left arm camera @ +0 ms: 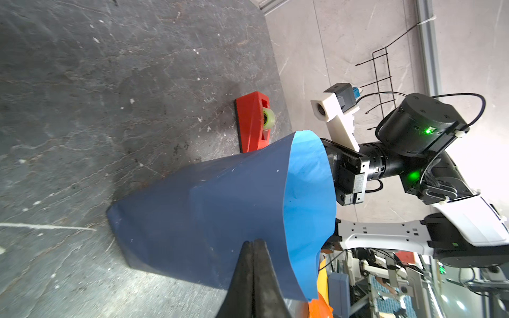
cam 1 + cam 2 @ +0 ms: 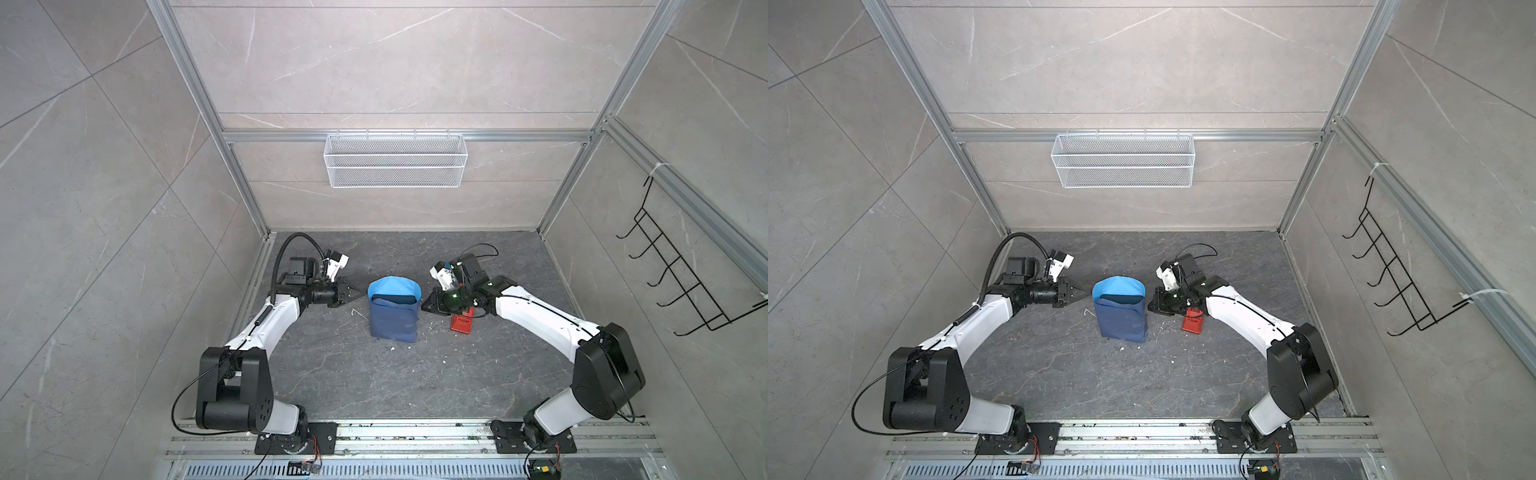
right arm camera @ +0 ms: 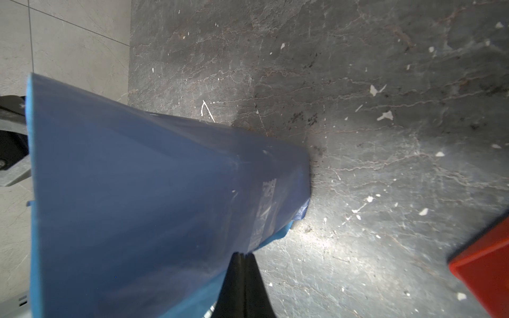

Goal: Wrap a gift box in wrapping paper
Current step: Fold the wrapping paper for the gift box.

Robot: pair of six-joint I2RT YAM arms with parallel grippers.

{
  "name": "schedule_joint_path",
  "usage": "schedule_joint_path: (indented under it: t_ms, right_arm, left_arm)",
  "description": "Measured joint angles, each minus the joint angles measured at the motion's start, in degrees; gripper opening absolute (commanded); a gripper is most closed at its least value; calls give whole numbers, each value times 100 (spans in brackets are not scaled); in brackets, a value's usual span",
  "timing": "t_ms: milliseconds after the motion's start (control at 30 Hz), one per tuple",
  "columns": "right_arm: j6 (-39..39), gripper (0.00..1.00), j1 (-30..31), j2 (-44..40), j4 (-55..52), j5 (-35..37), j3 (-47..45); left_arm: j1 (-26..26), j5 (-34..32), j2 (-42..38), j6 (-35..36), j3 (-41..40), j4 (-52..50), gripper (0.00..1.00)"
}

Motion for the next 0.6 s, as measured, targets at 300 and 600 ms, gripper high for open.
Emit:
schedule_joint_path:
  t_ms: [300,600]
  right_arm:
    - [-208,7,2,0,-323,55,387]
    - [-2142,58,282,-866,-1220,918,1735]
  left_arm:
    - [-254,63,234,-173,0,297,0]
    - [-291,48,247,-173,0,302,0]
